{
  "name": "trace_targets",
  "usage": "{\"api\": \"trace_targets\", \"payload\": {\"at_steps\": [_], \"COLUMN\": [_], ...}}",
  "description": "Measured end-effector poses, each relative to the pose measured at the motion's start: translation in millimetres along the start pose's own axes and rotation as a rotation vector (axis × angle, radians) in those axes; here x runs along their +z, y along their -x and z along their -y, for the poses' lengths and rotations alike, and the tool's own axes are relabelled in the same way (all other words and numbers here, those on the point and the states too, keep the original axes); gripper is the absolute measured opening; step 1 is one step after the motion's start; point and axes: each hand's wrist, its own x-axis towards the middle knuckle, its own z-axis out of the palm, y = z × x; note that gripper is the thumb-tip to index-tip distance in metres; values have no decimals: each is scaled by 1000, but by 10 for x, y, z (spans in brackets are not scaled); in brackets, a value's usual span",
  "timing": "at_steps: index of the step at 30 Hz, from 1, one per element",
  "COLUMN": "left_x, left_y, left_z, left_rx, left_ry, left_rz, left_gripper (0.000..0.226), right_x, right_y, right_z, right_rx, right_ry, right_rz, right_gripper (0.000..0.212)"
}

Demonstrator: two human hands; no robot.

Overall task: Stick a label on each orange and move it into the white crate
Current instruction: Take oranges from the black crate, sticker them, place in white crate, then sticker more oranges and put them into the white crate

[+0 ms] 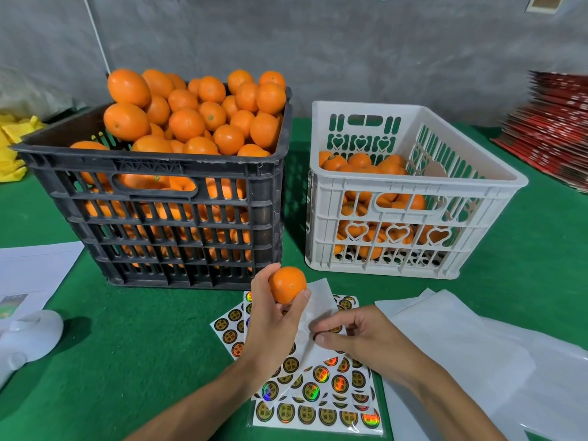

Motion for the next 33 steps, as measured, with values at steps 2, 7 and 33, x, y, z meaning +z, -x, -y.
{"api": "trace_targets", "payload": {"at_steps": [2, 7, 33], "left_x": [-2, 7, 170], "left_y": [-6, -6, -325], "left_z": [7, 16, -1098], "left_rx": [2, -17, 535], "left_ry": [-15, -2, -452], "left_rz": [-6, -1, 19], "left_gripper": [57, 58, 71], "right_x": [8, 13, 27], "right_y": [-2, -13, 69], "right_z": [7, -2, 843], "right_rx": [8, -17, -578], "right_ry": [10, 23, 269], "right_rz": [-26, -59, -710], "right_gripper": [12, 7, 57]}}
